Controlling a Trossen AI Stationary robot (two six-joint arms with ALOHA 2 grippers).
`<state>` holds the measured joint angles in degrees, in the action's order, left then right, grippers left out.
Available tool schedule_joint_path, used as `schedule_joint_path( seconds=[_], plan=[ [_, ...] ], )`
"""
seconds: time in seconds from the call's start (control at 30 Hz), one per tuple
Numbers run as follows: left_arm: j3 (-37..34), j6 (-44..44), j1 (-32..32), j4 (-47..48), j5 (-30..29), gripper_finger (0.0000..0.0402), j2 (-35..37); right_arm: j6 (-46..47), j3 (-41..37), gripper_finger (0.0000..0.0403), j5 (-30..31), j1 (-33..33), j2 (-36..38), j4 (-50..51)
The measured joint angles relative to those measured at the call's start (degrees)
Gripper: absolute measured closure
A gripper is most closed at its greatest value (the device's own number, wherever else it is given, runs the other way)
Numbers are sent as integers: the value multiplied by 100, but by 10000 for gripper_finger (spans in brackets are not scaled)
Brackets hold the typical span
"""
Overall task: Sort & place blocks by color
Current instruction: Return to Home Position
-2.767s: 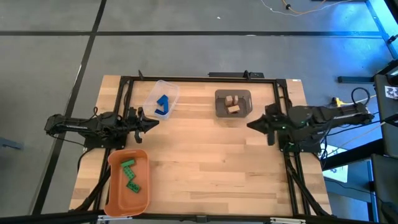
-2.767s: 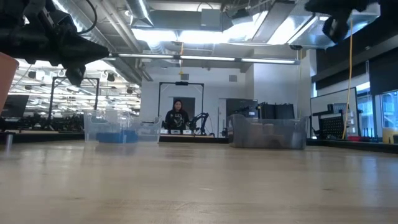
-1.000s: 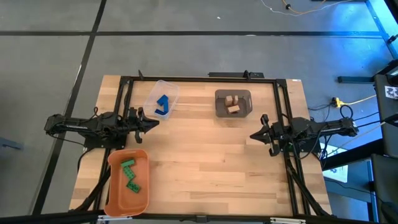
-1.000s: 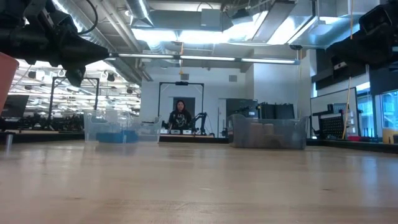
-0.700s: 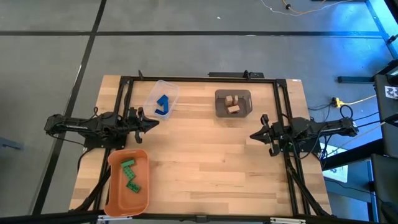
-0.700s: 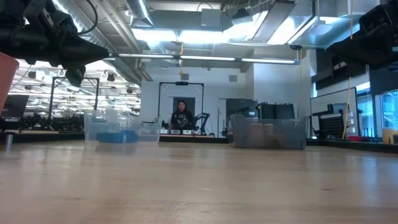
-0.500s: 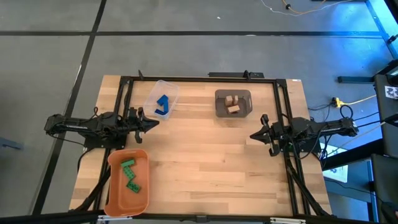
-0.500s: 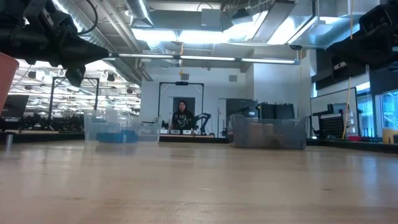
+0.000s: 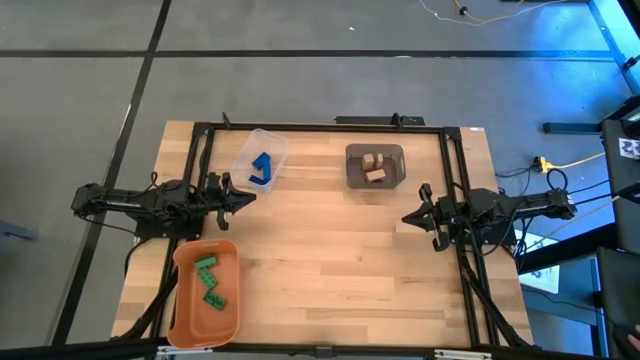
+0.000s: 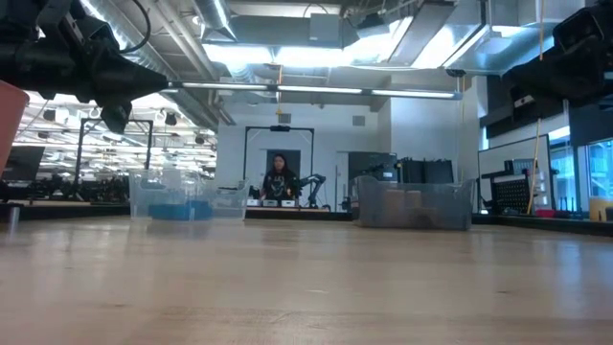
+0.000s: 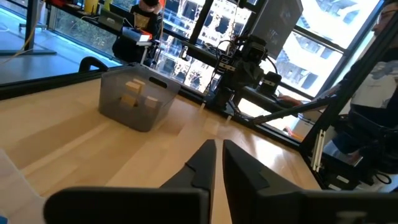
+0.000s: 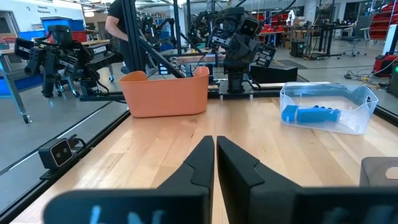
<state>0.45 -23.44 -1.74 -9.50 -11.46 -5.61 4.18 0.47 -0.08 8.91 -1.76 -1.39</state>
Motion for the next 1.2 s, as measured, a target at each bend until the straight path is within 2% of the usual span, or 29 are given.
schedule_joint_path(
  seconds=[0.33,1.2],
  plan=[
    [0,0,0,0,0,370,0,0,2,381,0,0,0,0],
    [0,0,0,0,0,398,0,-2,2,381,2,0,0,0]
  ],
)
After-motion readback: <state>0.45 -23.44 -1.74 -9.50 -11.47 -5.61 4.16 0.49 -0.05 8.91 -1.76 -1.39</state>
